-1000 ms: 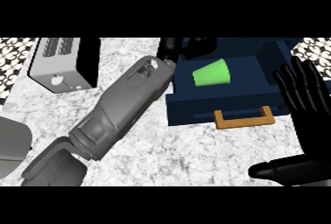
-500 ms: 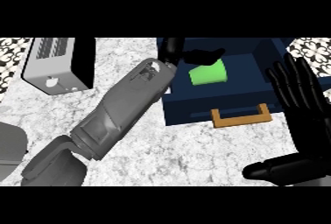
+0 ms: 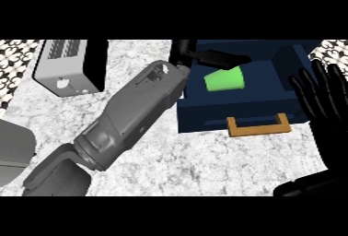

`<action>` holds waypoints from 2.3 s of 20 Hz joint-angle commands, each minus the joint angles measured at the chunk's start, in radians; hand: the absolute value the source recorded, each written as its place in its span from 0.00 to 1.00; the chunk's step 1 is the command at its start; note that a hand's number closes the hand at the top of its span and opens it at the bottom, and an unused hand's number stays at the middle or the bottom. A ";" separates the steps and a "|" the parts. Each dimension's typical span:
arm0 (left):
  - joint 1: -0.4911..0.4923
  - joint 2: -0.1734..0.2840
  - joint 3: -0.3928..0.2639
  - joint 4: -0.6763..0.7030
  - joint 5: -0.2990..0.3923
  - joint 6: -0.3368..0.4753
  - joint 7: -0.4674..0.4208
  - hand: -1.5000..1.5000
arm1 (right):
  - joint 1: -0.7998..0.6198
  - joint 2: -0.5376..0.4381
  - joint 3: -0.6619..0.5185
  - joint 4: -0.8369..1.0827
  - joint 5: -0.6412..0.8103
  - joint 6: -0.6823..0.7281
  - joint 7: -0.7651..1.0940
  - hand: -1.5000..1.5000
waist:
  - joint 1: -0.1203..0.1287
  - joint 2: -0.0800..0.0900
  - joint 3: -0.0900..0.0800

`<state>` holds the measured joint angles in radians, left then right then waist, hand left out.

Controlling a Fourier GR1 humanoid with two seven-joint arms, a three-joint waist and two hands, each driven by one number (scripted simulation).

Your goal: Pick up the cup, place it into the drawer and close the drawer

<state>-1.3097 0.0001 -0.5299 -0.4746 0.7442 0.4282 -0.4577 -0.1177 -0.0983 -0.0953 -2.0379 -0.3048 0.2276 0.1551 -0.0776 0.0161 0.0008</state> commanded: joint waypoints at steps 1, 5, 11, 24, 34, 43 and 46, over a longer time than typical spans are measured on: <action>0.043 0.000 0.007 -0.086 0.052 -0.023 -0.039 0.00 | -0.015 -0.034 -0.034 -0.034 -0.065 0.008 0.059 0.00 | 0.036 -0.011 -0.001; 0.087 0.013 0.076 -0.087 0.040 -0.035 -0.020 0.00 | 0.014 -0.090 -0.074 -0.047 -0.089 0.064 0.049 1.00 | 0.067 -0.016 -0.001; 0.219 0.139 0.098 -0.307 0.063 -0.025 0.055 0.00 | 0.076 -0.141 0.004 -0.060 0.095 0.139 -0.001 1.00 | 0.105 -0.027 -0.001; 0.711 0.436 0.143 -0.896 0.078 0.009 0.176 0.00 | 0.064 -0.145 0.092 0.024 0.360 0.120 -0.012 1.00 | 0.110 -0.022 -0.001; 0.935 0.512 0.213 -0.954 0.101 -0.179 0.098 0.00 | 0.036 -0.259 0.272 0.174 0.827 0.085 -0.244 1.00 | 0.102 -0.016 -0.001; 1.118 0.570 0.327 -1.022 0.104 -0.312 0.095 0.00 | -0.142 -0.150 0.333 0.599 1.034 -0.083 -0.337 0.00 | 0.093 -0.014 -0.001; 1.172 0.558 0.344 -1.025 0.087 -0.339 0.075 0.00 | -0.173 -0.158 0.324 0.716 1.071 -0.094 -0.369 0.00 | 0.093 -0.014 -0.001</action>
<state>-0.2048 0.5602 -0.2102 -1.4851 0.8445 0.1306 -0.3648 -0.2217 -0.2684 0.2269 -1.4745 0.7067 0.1592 -0.1869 0.0168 0.0013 0.0001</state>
